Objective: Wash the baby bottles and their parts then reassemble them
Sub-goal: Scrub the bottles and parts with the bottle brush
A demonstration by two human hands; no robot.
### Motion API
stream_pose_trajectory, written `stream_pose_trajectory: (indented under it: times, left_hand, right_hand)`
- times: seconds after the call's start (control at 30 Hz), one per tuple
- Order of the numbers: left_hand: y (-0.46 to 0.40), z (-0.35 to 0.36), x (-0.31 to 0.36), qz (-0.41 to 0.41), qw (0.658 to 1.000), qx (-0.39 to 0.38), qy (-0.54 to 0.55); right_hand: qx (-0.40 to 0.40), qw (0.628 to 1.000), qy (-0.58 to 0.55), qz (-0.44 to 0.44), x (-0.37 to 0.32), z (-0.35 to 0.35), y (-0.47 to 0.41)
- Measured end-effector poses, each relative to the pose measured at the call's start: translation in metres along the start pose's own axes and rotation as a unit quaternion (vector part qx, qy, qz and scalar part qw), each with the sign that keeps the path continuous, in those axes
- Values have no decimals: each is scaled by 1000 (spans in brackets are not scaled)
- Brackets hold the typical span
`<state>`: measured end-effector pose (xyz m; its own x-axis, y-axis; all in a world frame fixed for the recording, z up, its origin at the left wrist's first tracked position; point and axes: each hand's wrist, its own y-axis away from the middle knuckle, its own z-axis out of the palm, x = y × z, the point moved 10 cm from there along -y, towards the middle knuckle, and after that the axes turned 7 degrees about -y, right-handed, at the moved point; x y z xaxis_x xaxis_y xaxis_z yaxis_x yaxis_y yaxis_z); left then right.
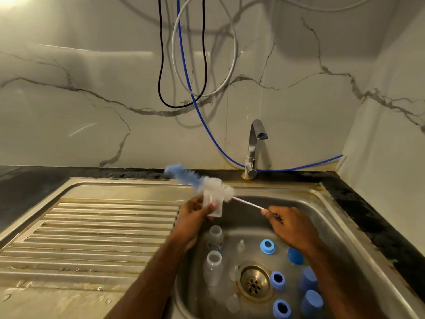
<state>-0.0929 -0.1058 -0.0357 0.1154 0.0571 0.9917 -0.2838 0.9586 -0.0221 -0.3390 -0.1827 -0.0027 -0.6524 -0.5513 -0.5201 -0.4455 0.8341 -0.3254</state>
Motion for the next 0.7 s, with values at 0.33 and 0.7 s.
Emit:
stream_pose_trajectory:
  times: [0.33, 0.7]
  left_hand:
    - [1, -1, -6, -57, 990, -17, 132]
    - [18, 43, 2, 105, 940, -130, -299]
  right_hand:
    - [-17, 999, -26, 26, 9, 8, 2]
    - [-8, 992, -71, 103, 52, 4, 7]
